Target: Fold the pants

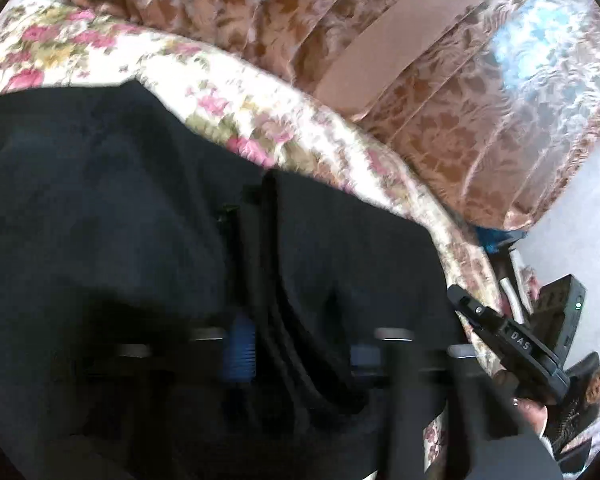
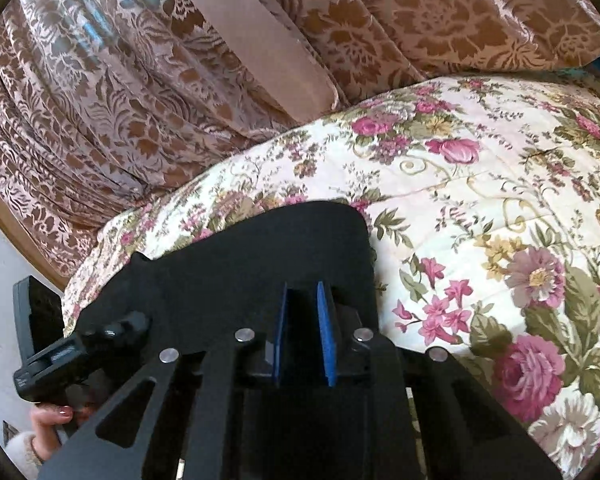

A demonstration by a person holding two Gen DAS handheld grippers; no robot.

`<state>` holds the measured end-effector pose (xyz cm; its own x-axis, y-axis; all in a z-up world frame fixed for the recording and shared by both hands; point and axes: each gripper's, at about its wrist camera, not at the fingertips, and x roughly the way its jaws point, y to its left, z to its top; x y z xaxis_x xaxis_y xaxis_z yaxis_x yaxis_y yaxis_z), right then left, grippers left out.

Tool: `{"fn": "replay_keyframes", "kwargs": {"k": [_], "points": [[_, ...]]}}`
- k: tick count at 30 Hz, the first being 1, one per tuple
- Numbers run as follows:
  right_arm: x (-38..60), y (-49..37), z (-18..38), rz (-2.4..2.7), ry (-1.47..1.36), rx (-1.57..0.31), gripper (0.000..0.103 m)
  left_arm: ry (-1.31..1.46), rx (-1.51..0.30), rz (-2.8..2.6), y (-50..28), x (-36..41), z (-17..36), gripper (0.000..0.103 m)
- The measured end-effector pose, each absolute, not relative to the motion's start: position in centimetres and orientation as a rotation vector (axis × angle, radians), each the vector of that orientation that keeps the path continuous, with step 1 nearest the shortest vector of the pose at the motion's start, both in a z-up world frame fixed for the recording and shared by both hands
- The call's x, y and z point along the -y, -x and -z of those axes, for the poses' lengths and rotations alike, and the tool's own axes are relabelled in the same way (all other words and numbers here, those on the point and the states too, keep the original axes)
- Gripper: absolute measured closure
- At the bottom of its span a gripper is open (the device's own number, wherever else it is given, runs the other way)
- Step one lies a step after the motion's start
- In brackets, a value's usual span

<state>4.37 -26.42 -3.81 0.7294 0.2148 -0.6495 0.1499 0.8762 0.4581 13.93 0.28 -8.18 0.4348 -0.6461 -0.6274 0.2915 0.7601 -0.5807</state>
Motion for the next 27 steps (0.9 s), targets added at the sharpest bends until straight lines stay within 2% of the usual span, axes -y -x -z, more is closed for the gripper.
{"fn": "replay_keyframes", "kwargs": {"k": [1,3,6,10,14,20,21,23,24,26,27], "points": [[26.4,-4.4,3.7,-0.044,-0.519,-0.757,0.087,0.449,-0.937,0.613,-13.4,-0.7,8.2,0.082],[26.1,-4.2,2.9,-0.071,-0.504,-0.728,0.087,0.491,-0.889,0.630,-12.6,-1.7,7.2,0.083],[25.2,-4.6,3.0,-0.087,-0.449,-0.734,0.087,0.477,-0.830,0.618,-11.5,-2.8,6.4,0.084],[25.1,-5.9,6.0,-0.092,-0.497,-0.794,0.088,0.446,-0.894,0.573,-11.8,-2.9,9.0,0.084],[26.1,-5.9,7.6,-0.124,-0.538,-0.769,0.095,0.424,-0.842,0.579,-11.6,-3.0,9.8,0.082],[24.9,-5.1,7.4,-0.099,-0.429,-0.707,0.095,0.394,-0.780,0.586,-10.7,-3.5,10.0,0.081],[25.0,-4.9,7.5,-0.104,-0.441,-0.698,0.095,0.380,-0.768,0.574,-10.3,-3.5,9.7,0.078],[25.3,-4.7,7.6,-0.114,-0.460,-0.691,0.095,0.346,-0.740,0.540,-9.1,-3.6,9.2,0.065],[25.4,-4.7,7.6,-0.115,-0.463,-0.688,0.095,0.337,-0.732,0.527,-8.8,-3.6,9.1,0.061],[25.3,-4.6,7.6,-0.110,-0.452,-0.679,0.095,0.330,-0.724,0.527,-8.2,-3.5,8.6,0.046],[25.2,-4.6,7.5,-0.108,-0.447,-0.676,0.095,0.332,-0.720,0.535,-8.0,-3.6,8.5,0.044]]}}
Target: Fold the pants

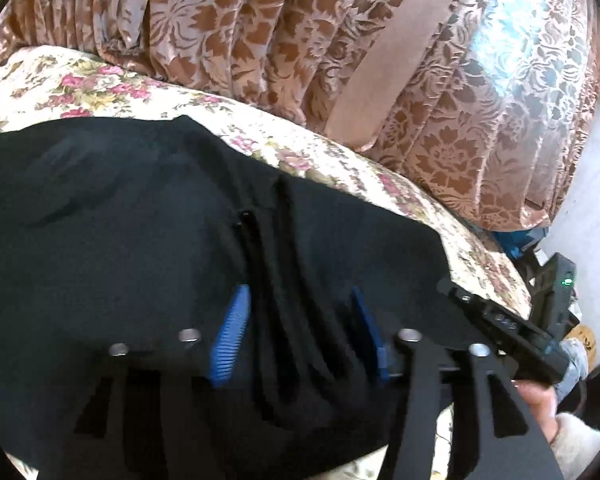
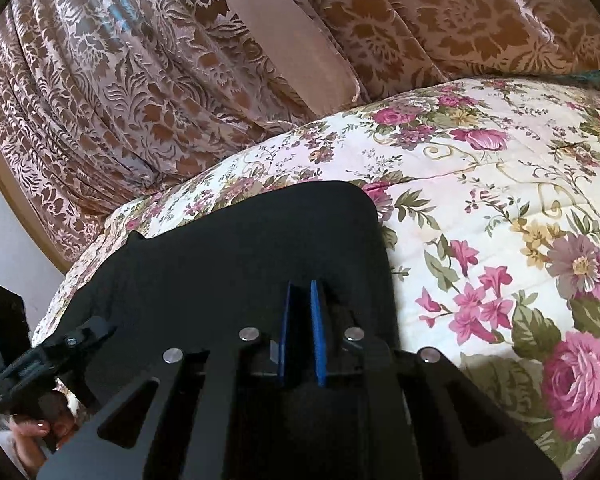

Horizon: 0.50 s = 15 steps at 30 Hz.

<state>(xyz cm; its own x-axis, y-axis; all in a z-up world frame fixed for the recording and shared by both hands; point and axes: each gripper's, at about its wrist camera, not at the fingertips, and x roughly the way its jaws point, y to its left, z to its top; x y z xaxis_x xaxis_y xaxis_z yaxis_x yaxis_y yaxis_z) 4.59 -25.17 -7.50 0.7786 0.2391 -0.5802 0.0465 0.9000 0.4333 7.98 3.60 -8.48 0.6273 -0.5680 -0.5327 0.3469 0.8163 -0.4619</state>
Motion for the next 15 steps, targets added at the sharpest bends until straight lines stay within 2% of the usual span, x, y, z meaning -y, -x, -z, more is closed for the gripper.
{"fn": "replay_keyframes", "kwargs": {"k": [4,9,15], "points": [[25.0,-4.4,7.4,-0.110,-0.439,-0.664,0.093,0.361,-0.715,0.517,-7.4,-4.9,7.9,0.028],[25.0,-4.3,7.5,-0.116,-0.445,-0.656,0.092,0.373,-0.657,0.483,-7.9,-5.0,5.7,0.028],[25.1,-4.2,7.5,-0.121,-0.454,-0.651,0.092,0.273,-0.643,0.538,-9.6,-0.8,3.3,0.028]]}}
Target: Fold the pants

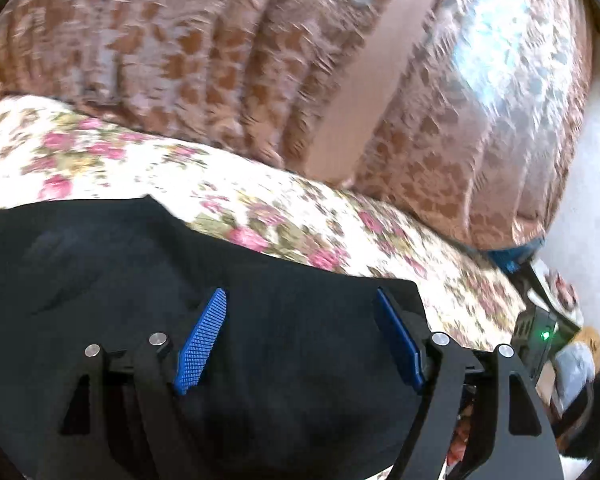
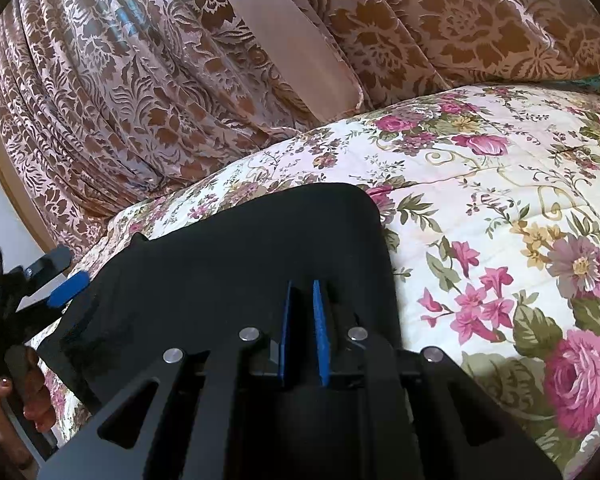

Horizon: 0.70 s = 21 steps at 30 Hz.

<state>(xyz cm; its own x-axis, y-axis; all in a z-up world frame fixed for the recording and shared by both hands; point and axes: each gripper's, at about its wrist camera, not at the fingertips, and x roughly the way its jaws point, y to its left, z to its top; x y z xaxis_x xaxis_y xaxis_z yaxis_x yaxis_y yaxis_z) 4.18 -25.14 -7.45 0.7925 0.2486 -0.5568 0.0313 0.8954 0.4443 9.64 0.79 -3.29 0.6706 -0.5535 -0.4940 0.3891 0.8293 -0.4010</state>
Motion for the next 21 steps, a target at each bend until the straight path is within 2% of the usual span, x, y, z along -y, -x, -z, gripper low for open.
{"fn": "replay_keyframes", "kwargs": {"k": [5,12,16,18,21], "points": [[25.2,-4.1,7.5,-0.128,-0.462,-0.648,0.092,0.224,-0.730,0.516,-11.2,0.4,6.1,0.028],[25.3,-4.0,7.5,-0.133,-0.470,-0.645,0.092,0.148,-0.685,0.540,-9.9,-0.3,5.9,0.028],[25.3,-4.0,7.5,-0.135,-0.472,-0.644,0.092,0.377,-0.665,0.445,-9.7,-6.2,5.6,0.028],[25.3,-4.0,7.5,-0.136,-0.473,-0.644,0.092,0.451,-0.662,0.381,-9.3,-9.0,5.5,0.023],[25.3,-4.0,7.5,-0.135,-0.472,-0.644,0.092,0.537,-0.642,0.279,-8.1,-13.8,5.1,0.022]]}}
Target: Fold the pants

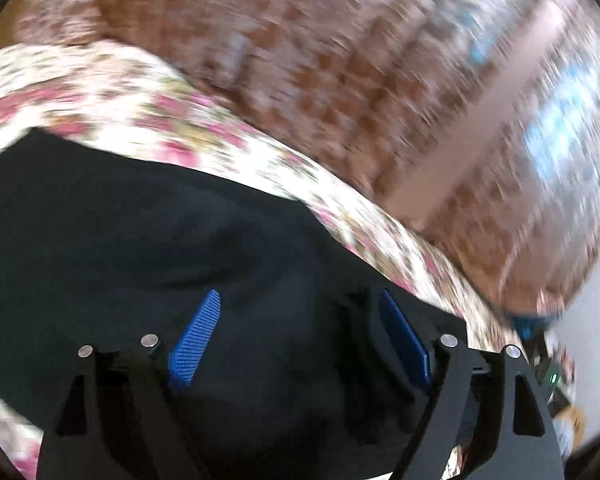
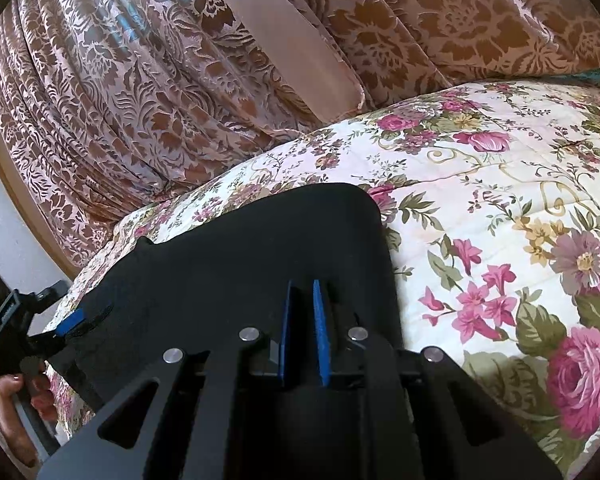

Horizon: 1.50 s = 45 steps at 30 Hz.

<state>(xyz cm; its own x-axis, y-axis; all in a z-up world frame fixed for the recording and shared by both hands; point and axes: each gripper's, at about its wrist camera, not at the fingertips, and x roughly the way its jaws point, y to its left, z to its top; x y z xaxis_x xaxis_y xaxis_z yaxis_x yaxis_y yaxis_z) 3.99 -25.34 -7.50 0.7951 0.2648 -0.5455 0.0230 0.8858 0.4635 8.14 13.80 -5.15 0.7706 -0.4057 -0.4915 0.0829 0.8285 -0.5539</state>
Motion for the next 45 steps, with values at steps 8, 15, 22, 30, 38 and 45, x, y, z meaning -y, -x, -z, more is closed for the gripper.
{"fn": "replay_keyframes", "kwargs": {"k": [8,15,22,30,38,45], "points": [[25.4,-4.0,7.5,-0.137,-0.473,-0.644,0.092,0.655,-0.555,-0.031,-3.2,-24.4,4.7,0.013],[25.4,-4.0,7.5,-0.139,-0.476,-0.643,0.092,0.820,-0.519,-0.092,-0.1,-28.6,6.3,0.013],[25.4,-3.9,7.4,-0.142,-0.485,-0.641,0.092,0.772,-0.491,-0.164,1.0,-28.6,5.9,0.012],[25.5,-3.9,7.4,-0.143,-0.486,-0.640,0.092,0.823,-0.553,-0.152,0.5,-29.3,7.9,0.010],[25.5,-3.9,7.4,-0.143,-0.488,-0.639,0.092,0.812,-0.565,-0.129,-0.7,-28.6,8.5,0.004],[25.4,-3.9,7.3,-0.145,-0.493,-0.637,0.092,0.860,-0.541,-0.065,-1.3,-28.9,8.4,0.004]]}}
